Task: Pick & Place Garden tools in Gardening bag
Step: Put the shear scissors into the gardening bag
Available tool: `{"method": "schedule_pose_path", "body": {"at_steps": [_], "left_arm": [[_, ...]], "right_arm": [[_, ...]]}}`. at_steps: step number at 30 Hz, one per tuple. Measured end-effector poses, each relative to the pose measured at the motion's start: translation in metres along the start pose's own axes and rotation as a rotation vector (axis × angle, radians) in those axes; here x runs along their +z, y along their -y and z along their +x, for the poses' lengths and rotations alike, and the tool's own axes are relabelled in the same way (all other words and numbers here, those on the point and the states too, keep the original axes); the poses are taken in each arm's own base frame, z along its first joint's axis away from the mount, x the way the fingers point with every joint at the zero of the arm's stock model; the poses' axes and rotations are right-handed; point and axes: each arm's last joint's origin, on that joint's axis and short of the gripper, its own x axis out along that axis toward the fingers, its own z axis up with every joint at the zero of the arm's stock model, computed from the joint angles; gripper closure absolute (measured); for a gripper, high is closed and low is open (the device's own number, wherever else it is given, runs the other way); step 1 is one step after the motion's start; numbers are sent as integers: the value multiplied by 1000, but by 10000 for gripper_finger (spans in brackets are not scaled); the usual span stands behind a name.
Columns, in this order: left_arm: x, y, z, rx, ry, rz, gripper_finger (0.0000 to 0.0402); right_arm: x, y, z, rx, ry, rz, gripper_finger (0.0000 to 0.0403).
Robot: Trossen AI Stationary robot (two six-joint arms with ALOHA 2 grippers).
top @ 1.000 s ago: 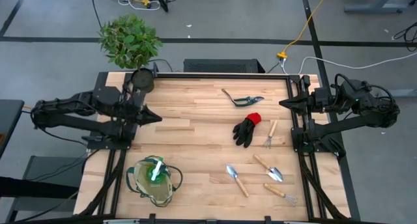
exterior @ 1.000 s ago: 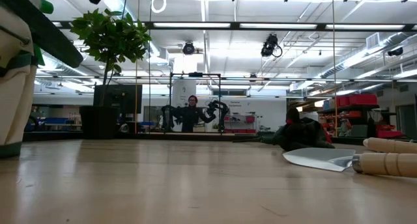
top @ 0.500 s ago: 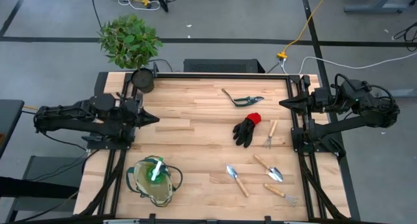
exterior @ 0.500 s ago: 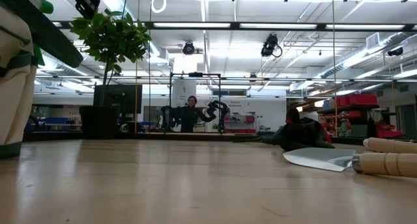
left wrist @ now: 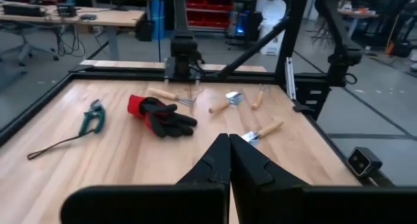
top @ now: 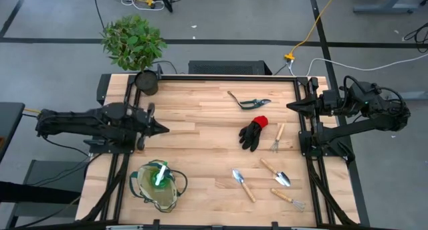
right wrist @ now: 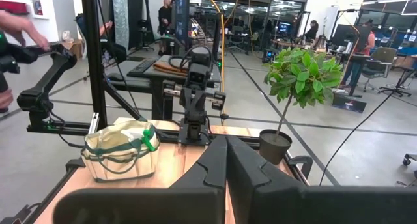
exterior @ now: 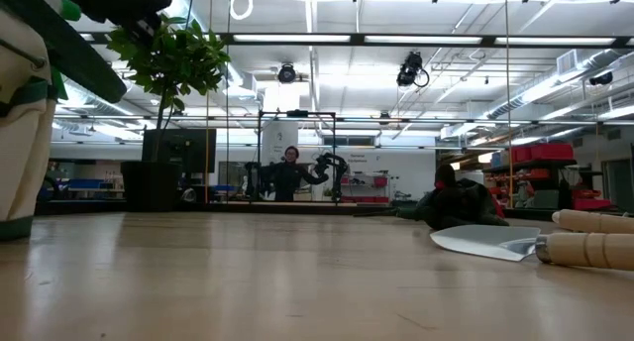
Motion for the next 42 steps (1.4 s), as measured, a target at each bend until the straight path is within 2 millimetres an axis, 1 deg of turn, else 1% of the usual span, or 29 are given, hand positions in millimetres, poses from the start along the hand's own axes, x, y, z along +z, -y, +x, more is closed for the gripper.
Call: {"method": "schedule_pose_path", "body": {"at_steps": [5, 11, 18, 26, 32, 39, 42], "left_arm": [[-18, -1, 5, -5, 7, 1, 399], [-39, -2, 1, -19, 107, 9, 399], [-57, -2, -6, -39, 234, -12, 399], [-70, -3, -9, -34, 284, -26, 399], [-71, -3, -11, -33, 320, -24, 399], [-72, -3, -11, -40, 309, -23, 399], [-77, -4, -10, -35, 260, -22, 399]], "right_arm": [[0, 0, 0, 0, 0, 0, 392], [0, 0, 0, 1, 0, 0, 392], [0, 0, 0, 0, 0, 0, 392], [0, 0, 0, 0, 0, 0, 392], [0, 0, 0, 0, 0, 0, 392], [0, 0, 0, 0, 0, 0, 392], [0, 0, 0, 0, 0, 0, 392]]}}
